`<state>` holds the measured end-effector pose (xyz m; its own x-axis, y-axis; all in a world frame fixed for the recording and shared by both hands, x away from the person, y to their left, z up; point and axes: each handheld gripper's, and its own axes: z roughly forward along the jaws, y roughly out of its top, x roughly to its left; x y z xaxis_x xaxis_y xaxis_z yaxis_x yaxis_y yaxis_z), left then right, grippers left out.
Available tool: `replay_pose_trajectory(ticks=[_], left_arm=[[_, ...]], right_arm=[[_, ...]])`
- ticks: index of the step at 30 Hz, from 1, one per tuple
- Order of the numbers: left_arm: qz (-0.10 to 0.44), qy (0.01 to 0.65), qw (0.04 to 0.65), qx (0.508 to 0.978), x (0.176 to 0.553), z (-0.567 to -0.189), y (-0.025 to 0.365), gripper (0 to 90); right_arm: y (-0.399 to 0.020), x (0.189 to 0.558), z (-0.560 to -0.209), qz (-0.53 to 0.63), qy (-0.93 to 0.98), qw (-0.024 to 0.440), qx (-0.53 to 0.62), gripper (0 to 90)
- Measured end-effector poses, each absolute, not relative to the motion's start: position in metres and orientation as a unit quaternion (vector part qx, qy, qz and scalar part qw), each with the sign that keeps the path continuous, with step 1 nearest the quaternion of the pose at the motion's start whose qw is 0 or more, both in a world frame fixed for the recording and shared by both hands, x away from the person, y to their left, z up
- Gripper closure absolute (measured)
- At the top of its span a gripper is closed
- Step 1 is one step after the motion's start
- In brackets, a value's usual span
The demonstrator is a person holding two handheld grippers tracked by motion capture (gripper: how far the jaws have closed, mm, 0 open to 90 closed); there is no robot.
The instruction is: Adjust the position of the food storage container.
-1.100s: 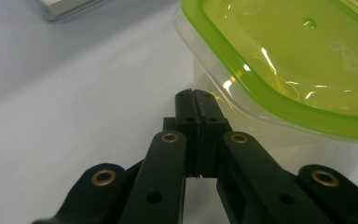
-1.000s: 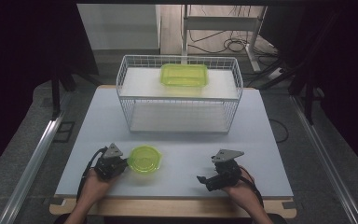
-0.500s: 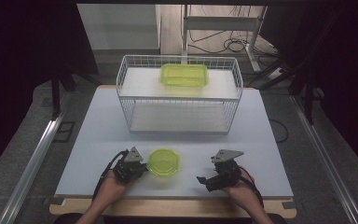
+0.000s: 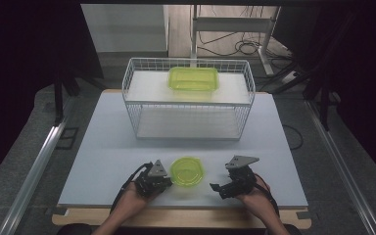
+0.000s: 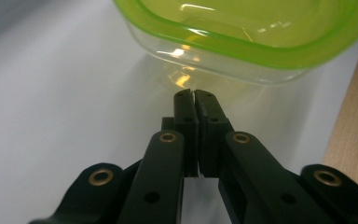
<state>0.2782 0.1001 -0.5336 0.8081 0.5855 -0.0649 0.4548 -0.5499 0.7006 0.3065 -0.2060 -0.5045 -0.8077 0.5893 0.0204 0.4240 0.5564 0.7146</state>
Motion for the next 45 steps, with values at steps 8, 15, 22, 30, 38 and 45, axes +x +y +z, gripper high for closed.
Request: replay_pose_trajectory(ticks=[8,15,22,30,38,45], left_arm=[[0.089,0.294,0.376,0.874,0.276,-0.532,0.098,86.4],[0.089,0.287,0.375,0.877,0.273,-0.529,0.099,83.2],[0.125,0.294,0.376,0.87,0.26,-0.514,0.112,56.9],[0.155,0.324,0.352,0.864,0.242,-0.502,0.133,18.9],[0.153,0.351,0.366,0.848,0.221,-0.504,0.152,5.0],[0.186,0.348,0.39,0.832,0.219,-0.518,0.163,1.4]], right_arm=[[-0.208,0.309,-0.506,0.369,0.875,0.11,0.293,6.2],[-0.209,0.309,-0.507,0.366,0.876,0.11,0.294,6.2],[-0.212,0.309,-0.505,0.371,0.873,0.111,0.297,6.2],[-0.21,0.309,-0.5,0.392,0.864,0.116,0.293,7.5],[-0.207,0.307,-0.495,0.405,0.861,0.125,0.282,7.1],[-0.211,0.307,-0.495,0.417,0.852,0.115,0.296,6.1]])
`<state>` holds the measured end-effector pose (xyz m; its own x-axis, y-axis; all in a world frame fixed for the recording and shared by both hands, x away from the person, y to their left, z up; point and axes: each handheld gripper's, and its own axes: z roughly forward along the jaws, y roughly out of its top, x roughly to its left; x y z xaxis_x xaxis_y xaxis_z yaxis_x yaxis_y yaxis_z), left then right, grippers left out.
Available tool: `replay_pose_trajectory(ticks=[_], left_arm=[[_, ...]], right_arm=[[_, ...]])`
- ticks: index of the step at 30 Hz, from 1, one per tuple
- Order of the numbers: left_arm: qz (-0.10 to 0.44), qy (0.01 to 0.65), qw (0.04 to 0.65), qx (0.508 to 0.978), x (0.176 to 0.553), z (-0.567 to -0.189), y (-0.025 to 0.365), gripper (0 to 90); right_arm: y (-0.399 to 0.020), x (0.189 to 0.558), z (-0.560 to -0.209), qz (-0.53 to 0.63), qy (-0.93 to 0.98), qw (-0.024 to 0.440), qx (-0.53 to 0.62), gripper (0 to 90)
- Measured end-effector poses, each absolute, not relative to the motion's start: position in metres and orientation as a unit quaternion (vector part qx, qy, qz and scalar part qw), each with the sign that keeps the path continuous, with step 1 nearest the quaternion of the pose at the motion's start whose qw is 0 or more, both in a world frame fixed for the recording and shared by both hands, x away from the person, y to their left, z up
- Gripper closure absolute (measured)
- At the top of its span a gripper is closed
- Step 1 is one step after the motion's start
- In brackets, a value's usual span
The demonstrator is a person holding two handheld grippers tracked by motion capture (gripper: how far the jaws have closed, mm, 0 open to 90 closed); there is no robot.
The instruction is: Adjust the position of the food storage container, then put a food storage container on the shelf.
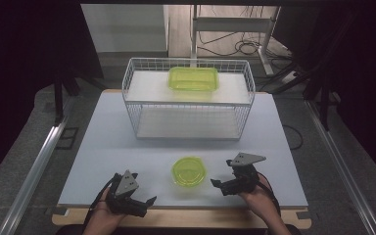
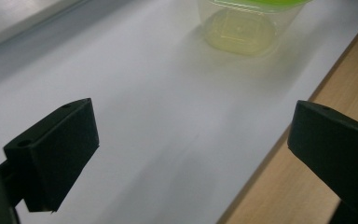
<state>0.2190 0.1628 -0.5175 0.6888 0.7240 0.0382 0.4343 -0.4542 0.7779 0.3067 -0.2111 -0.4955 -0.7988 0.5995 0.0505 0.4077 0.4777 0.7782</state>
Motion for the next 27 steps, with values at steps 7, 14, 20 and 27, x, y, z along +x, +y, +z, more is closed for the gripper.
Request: replay_pose_trajectory(ticks=[7,14,20,27], left_arm=[[0.211,0.34,0.375,0.836,0.216,-0.525,0.166,1.3],[0.219,0.339,0.371,0.836,0.217,-0.527,0.168,1.3],[0.225,0.334,0.364,0.84,0.216,-0.53,0.167,1.3],[0.236,0.329,0.36,0.84,0.216,-0.53,0.163,1.3]], right_arm=[[-0.21,0.307,-0.498,0.408,0.853,0.109,0.307,5.9],[-0.21,0.309,-0.499,0.401,0.852,0.105,0.32,2.2],[-0.208,0.31,-0.496,0.395,0.858,0.094,0.315,7.3],[-0.204,0.32,-0.482,0.412,0.85,0.049,0.325,18.9]])
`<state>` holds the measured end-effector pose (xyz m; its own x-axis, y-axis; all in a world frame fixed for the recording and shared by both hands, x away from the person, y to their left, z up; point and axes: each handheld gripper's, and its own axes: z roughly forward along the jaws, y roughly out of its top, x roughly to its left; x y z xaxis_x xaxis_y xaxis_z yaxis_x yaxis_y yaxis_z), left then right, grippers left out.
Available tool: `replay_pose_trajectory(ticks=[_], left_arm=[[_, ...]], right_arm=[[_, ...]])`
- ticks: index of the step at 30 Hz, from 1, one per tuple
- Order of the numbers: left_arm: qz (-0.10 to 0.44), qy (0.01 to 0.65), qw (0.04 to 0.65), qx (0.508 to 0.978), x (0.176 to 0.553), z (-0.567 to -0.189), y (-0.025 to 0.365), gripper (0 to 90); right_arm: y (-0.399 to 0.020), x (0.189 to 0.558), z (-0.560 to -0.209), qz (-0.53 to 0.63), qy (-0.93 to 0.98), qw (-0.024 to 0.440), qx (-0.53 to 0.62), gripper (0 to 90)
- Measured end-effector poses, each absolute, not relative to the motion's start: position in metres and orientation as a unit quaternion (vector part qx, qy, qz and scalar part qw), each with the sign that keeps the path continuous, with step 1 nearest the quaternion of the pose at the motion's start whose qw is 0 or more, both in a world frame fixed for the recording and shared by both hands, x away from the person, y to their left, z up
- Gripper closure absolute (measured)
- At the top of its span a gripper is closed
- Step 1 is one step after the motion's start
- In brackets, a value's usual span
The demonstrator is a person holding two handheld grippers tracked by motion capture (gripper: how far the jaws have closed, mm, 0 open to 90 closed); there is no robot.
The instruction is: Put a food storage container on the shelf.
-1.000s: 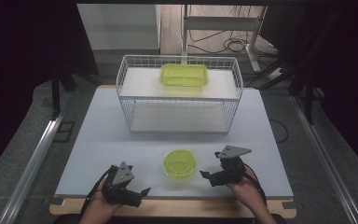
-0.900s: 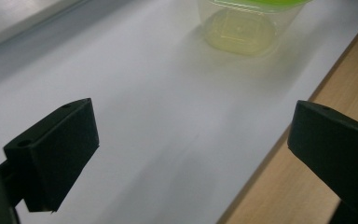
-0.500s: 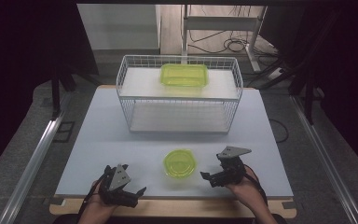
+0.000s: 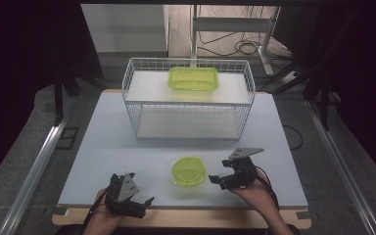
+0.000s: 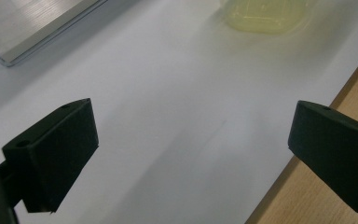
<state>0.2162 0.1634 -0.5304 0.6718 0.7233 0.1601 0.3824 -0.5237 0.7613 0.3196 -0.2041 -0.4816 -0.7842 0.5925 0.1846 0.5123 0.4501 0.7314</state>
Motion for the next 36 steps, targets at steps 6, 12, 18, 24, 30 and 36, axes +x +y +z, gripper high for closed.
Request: replay_pose_trajectory(ticks=[6,12,18,24,30,36], left_arm=[[0.24,0.327,0.358,0.841,0.216,-0.531,0.163,1.3],[0.242,0.322,0.354,0.844,0.216,-0.53,0.163,1.3],[0.246,0.316,0.349,0.847,0.215,-0.531,0.162,1.3],[0.249,0.31,0.345,0.85,0.214,-0.532,0.16,1.3],[0.252,0.304,0.341,0.853,0.213,-0.532,0.158,1.3],[0.253,0.3,0.342,0.854,0.212,-0.532,0.157,1.3]], right_arm=[[-0.199,0.328,-0.473,0.426,0.839,0.028,0.338,24.0],[-0.187,0.34,-0.471,0.418,0.843,0.019,0.338,30.9],[-0.176,0.351,-0.475,0.4,0.855,0.005,0.332,38.8],[-0.17,0.361,-0.48,0.396,0.849,-0.038,0.347,44.9],[-0.172,0.374,-0.488,0.387,0.842,-0.08,0.368,54.3],[-0.173,0.378,-0.492,0.391,0.828,-0.141,0.377,68.7]])
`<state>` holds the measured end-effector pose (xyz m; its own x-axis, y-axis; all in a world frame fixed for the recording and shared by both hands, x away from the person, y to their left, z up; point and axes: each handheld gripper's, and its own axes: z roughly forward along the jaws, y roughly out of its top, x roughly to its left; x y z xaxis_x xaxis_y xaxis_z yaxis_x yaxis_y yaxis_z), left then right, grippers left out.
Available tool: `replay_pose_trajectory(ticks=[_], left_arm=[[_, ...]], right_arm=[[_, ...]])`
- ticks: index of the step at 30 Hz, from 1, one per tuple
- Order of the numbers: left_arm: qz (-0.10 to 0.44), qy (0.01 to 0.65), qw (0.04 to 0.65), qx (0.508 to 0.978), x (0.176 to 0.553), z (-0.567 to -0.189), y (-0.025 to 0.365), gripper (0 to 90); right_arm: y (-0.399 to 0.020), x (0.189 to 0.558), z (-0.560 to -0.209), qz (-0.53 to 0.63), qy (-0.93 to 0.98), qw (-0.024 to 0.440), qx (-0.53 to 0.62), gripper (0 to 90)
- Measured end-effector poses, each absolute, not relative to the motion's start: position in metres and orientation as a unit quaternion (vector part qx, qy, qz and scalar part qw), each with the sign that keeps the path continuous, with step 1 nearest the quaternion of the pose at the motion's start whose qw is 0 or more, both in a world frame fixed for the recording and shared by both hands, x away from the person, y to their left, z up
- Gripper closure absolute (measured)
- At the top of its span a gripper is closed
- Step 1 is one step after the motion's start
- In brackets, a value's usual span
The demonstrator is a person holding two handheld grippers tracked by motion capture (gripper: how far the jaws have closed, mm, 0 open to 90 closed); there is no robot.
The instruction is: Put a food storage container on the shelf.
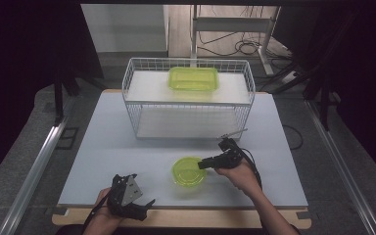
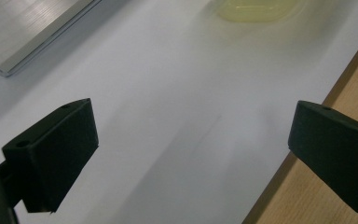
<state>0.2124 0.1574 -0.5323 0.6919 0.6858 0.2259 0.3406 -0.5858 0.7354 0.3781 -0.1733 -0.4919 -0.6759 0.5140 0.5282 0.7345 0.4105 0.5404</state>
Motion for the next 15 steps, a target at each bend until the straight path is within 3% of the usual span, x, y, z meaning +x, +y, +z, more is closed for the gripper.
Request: replay_pose_trajectory(ticks=[2,9,15], left_arm=[[0.253,0.299,0.343,0.854,0.212,-0.532,0.157,1.3],[0.255,0.296,0.341,0.855,0.212,-0.532,0.157,1.3],[0.256,0.297,0.342,0.854,0.212,-0.531,0.157,1.2]], right_arm=[[-0.174,0.378,-0.491,-0.388,-0.82,0.167,-0.386,79.0],[-0.173,0.373,-0.485,-0.397,-0.81,0.205,-0.378,81.8],[-0.172,0.37,-0.481,-0.399,-0.813,0.197,-0.375,82.2]])
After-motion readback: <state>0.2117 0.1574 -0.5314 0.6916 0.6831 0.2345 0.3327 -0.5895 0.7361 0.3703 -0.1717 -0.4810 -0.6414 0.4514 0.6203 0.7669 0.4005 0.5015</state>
